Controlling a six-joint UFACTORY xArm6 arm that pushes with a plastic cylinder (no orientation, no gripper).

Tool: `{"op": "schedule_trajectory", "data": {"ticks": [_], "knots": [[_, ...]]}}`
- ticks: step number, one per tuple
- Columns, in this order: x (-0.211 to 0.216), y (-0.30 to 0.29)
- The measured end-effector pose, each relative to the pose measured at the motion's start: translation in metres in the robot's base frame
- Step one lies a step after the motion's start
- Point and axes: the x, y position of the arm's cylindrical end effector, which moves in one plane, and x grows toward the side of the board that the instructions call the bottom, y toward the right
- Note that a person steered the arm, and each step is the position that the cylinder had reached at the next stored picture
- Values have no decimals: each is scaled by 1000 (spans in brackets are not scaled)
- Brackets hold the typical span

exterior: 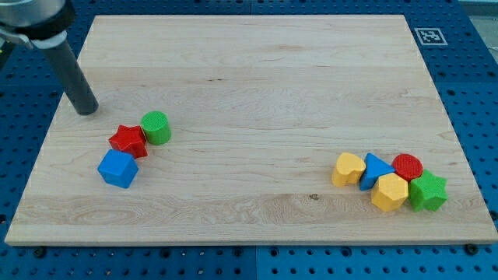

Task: Push the green circle into the yellow heart

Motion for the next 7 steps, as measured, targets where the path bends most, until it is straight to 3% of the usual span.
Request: {"op": "schedule_trajectory", "data": {"ticks": [3, 5, 7], "knots": [[22, 113], [55, 141], [63, 213]]}}
